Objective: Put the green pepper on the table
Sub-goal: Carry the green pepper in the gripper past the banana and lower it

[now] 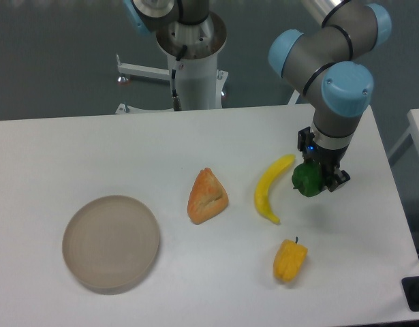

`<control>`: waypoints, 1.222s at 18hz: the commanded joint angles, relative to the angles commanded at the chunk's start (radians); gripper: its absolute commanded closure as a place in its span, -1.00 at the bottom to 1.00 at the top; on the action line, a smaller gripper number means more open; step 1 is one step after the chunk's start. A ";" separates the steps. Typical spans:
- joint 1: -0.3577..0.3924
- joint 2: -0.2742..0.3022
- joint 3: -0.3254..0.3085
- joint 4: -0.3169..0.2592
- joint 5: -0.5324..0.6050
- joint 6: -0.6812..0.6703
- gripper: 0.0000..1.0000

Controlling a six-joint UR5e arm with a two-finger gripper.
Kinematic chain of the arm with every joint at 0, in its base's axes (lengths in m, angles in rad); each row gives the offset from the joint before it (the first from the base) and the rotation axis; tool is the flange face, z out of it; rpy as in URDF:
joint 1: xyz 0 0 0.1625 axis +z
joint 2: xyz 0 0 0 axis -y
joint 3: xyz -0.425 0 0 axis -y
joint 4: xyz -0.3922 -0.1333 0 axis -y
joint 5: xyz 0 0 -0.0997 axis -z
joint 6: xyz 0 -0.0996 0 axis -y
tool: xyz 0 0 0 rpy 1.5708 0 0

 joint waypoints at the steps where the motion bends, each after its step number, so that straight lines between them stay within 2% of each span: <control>1: 0.000 0.000 0.000 0.000 0.000 0.000 1.00; 5: -0.002 0.008 -0.015 -0.003 0.005 -0.006 1.00; 7: -0.011 0.024 -0.061 -0.002 0.006 -0.009 0.99; 11: -0.014 0.136 -0.234 0.009 0.002 -0.008 0.99; 13: -0.018 0.196 -0.331 0.035 0.000 -0.006 1.00; 14: -0.041 0.227 -0.392 0.047 -0.008 -0.008 1.00; 16: -0.061 0.271 -0.472 0.063 -0.012 -0.024 1.00; 22: -0.138 0.301 -0.626 0.118 -0.012 -0.090 0.94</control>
